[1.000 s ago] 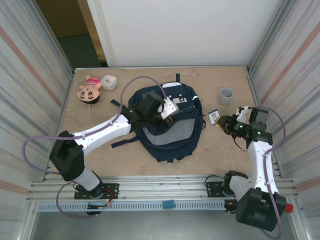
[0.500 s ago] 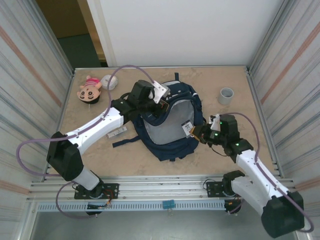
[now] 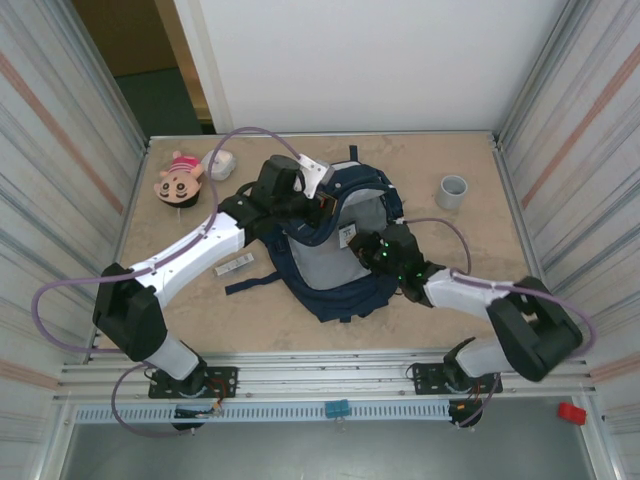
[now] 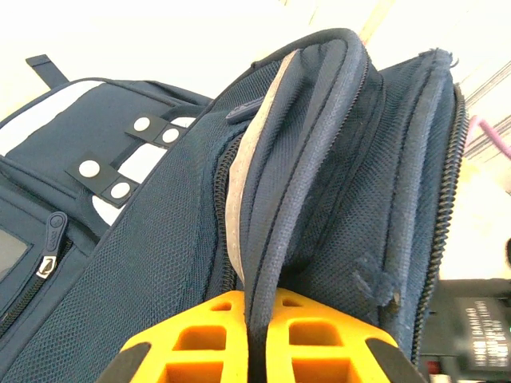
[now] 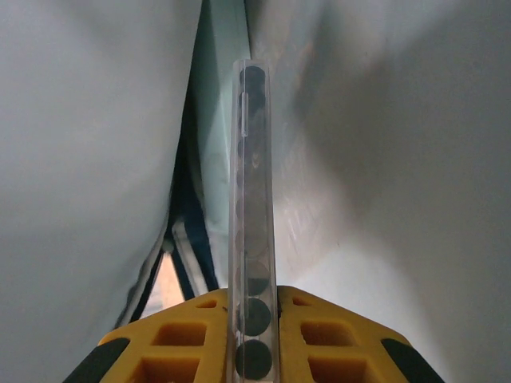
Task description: Pack books, pencil case, and school supplies into a backpack
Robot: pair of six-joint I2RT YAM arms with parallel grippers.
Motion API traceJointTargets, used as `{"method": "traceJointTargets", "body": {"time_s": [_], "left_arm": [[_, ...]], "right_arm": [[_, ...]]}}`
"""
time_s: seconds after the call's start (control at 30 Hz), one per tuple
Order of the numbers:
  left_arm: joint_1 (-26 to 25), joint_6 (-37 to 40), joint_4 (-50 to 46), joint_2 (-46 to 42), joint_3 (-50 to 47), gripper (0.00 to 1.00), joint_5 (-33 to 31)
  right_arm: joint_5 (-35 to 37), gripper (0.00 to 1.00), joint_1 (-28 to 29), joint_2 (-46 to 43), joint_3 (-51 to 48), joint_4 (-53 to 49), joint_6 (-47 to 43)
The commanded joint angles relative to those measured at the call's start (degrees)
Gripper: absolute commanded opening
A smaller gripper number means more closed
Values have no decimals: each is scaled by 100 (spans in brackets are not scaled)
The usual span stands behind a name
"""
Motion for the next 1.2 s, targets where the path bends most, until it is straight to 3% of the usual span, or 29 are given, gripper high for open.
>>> {"method": "traceJointTargets", "body": {"time_s": [0.0, 0.43, 0.7, 0.93, 1.17], "left_arm": [[75, -169, 849, -481, 271, 1, 213], [225, -273, 1001, -610, 181, 2, 389], [234, -287, 1022, -596, 165, 2, 421], [242, -196, 962, -600, 112, 2, 263], [274, -165, 949, -615, 0, 2, 132]], "right_arm": [[550, 16, 105, 548, 402, 1009, 341], [1104, 18, 202, 2435, 1614, 1360, 730], [1240, 23, 220, 3000, 2155, 1003, 756], [1233, 42, 234, 2699, 2063, 517, 633], [1212, 52, 220, 1832, 1718, -320, 352]]}}
